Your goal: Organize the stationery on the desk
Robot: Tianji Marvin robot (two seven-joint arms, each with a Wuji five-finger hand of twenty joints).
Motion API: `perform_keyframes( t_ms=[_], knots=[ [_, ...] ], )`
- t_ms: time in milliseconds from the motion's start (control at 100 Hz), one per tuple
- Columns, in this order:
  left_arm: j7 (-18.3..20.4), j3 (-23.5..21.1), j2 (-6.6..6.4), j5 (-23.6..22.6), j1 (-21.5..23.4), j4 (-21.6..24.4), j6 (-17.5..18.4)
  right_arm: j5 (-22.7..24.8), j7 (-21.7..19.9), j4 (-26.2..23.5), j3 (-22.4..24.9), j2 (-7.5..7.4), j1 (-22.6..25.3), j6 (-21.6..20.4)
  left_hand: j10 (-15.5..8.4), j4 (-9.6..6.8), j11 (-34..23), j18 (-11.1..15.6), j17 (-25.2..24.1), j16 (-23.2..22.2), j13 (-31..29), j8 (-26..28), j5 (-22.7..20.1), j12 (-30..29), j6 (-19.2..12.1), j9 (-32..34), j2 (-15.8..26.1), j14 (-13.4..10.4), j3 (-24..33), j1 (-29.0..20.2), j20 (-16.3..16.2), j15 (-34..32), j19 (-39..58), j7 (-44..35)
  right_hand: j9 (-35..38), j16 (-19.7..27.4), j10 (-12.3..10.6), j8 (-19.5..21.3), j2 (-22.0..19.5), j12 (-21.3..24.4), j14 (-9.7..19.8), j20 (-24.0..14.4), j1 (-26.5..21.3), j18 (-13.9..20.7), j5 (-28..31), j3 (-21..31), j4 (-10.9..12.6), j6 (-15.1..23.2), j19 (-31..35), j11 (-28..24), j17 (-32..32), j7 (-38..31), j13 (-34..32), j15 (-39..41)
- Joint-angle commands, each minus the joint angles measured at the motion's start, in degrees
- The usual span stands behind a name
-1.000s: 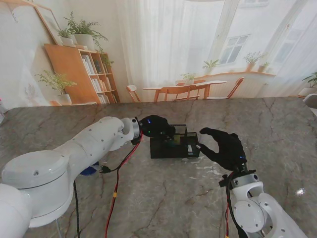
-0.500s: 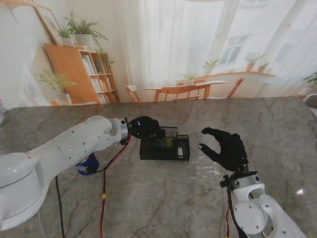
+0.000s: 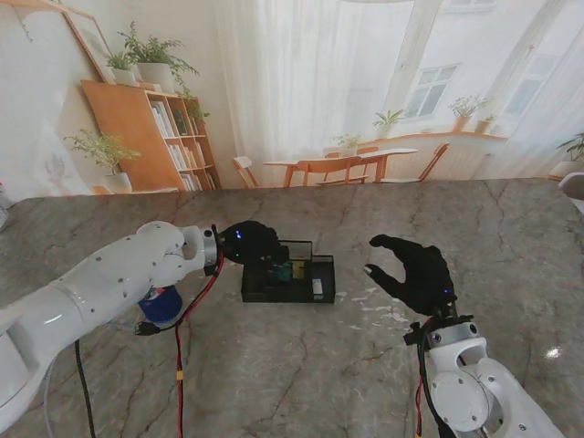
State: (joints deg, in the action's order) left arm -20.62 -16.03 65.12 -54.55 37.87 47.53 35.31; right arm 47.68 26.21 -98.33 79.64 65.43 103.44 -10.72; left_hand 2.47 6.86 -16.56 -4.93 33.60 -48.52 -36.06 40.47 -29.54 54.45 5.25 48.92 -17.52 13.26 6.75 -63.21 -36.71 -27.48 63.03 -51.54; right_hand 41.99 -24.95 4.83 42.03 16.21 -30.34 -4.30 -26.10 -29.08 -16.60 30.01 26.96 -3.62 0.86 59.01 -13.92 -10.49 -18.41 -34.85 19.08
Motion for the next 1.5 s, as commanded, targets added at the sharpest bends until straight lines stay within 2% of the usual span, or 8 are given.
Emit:
perform_keyframes(
  t_ms=[0,360,530,920,1100,1210,1490],
  knots=[
    [0.5,0.1,-1.25,-1.0,1.3,0.2,0.3,-0.2,-0.8,0.0,-0.2,0.14,0.0,-0.1,0.2,-0.47,0.0,8.4,-0.7,-1.7,-10.1,0.9,-2.0,1.1,-3.3,0.9,-3.1,-9.0,7.1,-10.8,-1.9,-7.3,-0.4,-1.2,0.3,-0.8,0.2,1.2,-1.7,-1.0,-0.1,-0.9,0.7,-0.3,1.1,-1.4,1.8,0.2,-0.1,0.0,0.4,-0.5,-0.4,-0.7],
    [4.9,-7.6,-5.14,-6.1,6.0,7.8,0.8,-0.7,-1.0,0.2,-0.5,0.18,-0.3,-0.4,1.8,-0.97,-0.9,7.5,-2.0,-2.8,-9.2,-1.1,-5.8,3.2,-2.2,1.5,-2.9,-8.9,6.5,-10.8,-4.2,-10.3,1.2,4.8,0.3,-0.8,0.2,1.1,-1.8,-1.0,-0.1,-0.9,0.7,-0.4,1.1,-1.4,1.8,0.2,-0.1,0.0,0.3,-0.5,-0.5,-0.7],
    [8.6,-12.6,-6.53,-8.0,9.2,11.5,1.0,-0.8,-1.0,0.2,-0.6,0.21,-0.4,-0.4,2.2,-1.28,-2.2,7.1,-2.5,-3.6,-9.0,-2.8,-7.6,4.9,-1.4,1.5,-3.2,-8.7,6.6,-10.8,-5.2,-12.0,2.2,6.7,0.3,-0.8,0.2,1.1,-1.8,-1.0,-0.1,-0.9,0.7,-0.3,1.1,-1.4,1.8,0.2,-0.2,0.0,0.3,-0.5,-0.5,-0.7],
    [16.5,-22.8,-8.27,-10.7,16.4,18.5,2.3,-1.3,-1.0,0.2,-0.7,0.29,-0.4,-0.4,2.7,-1.30,-2.8,6.8,-2.8,-3.6,-8.8,-3.5,-8.5,5.7,-0.9,1.7,-3.1,-8.6,6.5,-10.8,-6.1,-13.3,3.1,7.5,0.3,-0.8,0.2,1.2,-1.8,-1.0,-0.1,-0.9,0.7,-0.3,1.3,-1.4,1.8,0.1,-0.2,0.0,0.4,-0.6,-0.5,-0.8],
    [17.4,-27.2,-9.29,-14.1,19.9,21.1,3.3,-1.6,-1.1,0.1,-0.8,0.32,-0.5,-0.4,2.2,-1.30,-2.6,6.9,-3.2,-3.3,-8.2,-3.1,-8.0,5.7,-1.4,1.0,-2.5,-8.9,6.3,-10.8,-6.0,-13.1,2.5,7.5,0.3,-0.8,0.3,1.2,-1.8,-1.0,-0.1,-1.0,0.6,-0.3,1.3,-1.4,1.8,0.2,-0.2,0.0,0.3,-0.6,-0.5,-0.8],
    [16.8,-29.3,-9.86,-16.6,21.5,22.3,4.2,-1.6,-1.1,0.1,-0.8,0.33,-0.4,-0.4,1.5,-1.02,-2.3,7.4,-3.7,-3.1,-7.2,-2.1,-6.5,5.8,-1.9,-0.2,-1.4,-9.3,5.9,-10.8,-5.7,-12.5,1.5,7.0,0.3,-0.8,0.2,1.2,-1.9,-1.0,-0.2,-1.0,0.6,-0.3,1.4,-1.4,1.8,0.1,-0.2,0.0,0.4,-0.7,-0.5,-0.7],
    [17.8,-35.2,-10.50,-19.7,25.8,25.5,5.4,-1.5,-1.1,0.1,-0.8,0.30,-0.4,-0.4,1.0,-0.50,-2.3,7.8,-4.3,-3.1,-6.4,-1.2,-5.2,5.7,-2.1,-1.3,-0.7,-9.5,6.2,-10.8,-5.3,-11.9,0.4,6.1,0.3,-0.8,0.3,1.2,-1.9,-1.0,-0.2,-1.0,0.7,-0.3,1.4,-1.4,1.8,0.1,-0.2,0.0,0.4,-0.7,-0.4,-0.7]
  ],
)
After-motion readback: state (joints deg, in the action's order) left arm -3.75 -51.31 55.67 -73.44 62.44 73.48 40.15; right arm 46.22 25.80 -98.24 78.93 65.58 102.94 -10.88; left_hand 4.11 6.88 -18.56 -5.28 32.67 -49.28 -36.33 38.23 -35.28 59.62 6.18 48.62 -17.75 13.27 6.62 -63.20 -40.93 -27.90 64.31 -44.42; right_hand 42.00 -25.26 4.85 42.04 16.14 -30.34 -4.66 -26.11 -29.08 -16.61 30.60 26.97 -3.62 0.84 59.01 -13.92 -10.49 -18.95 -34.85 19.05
